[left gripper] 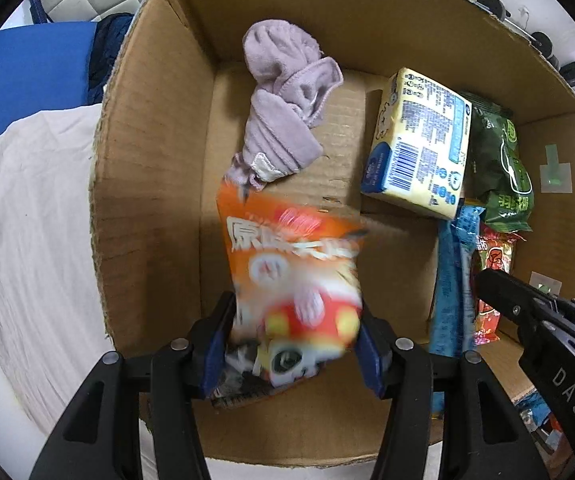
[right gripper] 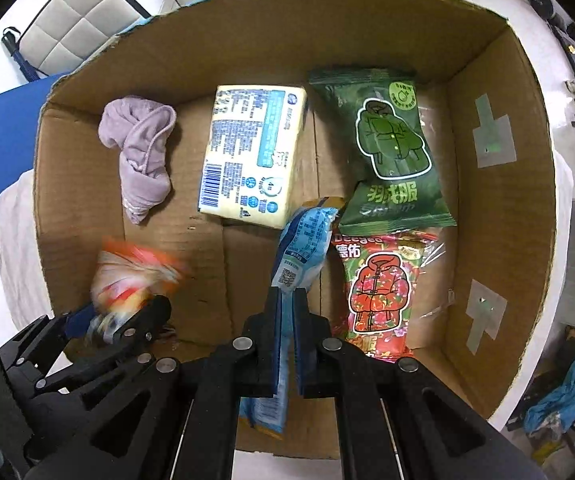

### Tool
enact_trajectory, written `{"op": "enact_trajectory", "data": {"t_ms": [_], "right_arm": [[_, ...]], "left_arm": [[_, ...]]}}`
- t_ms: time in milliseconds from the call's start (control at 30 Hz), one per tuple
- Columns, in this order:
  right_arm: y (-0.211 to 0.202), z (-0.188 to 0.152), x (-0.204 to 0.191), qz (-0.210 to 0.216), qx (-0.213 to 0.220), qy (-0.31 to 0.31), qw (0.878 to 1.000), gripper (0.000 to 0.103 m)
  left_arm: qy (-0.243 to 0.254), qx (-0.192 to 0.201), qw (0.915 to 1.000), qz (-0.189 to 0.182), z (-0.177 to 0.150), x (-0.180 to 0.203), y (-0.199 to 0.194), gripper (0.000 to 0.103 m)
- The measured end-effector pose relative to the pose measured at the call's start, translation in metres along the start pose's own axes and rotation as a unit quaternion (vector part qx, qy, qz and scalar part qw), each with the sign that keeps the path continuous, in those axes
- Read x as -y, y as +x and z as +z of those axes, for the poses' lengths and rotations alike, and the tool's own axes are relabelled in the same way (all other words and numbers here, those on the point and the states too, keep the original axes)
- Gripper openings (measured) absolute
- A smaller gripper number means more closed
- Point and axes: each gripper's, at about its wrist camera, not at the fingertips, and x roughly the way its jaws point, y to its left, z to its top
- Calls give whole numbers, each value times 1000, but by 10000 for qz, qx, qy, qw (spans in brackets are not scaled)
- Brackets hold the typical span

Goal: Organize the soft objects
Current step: 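Lower the blue stick and orange bag into the box and open both tools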

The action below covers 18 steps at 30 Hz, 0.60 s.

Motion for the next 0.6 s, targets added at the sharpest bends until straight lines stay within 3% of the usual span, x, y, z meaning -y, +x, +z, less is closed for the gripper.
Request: {"op": "enact_trajectory", "data": {"t_ms": [233, 400, 600], "right_arm": [[-9, -4, 0, -207, 21, -92, 9997, 11], [-20, -9, 6, -272, 70, -105, 9995, 42], [-35, -25, 13, -414, 129, -220, 9988, 48]], "left_arm": [[-23, -18, 9999, 97, -2, 2, -7, 53], [-115, 69, 9999, 105, -7, -3, -19, 53], [-192, 233, 9995, 105, -11, -12, -32, 56]]}}
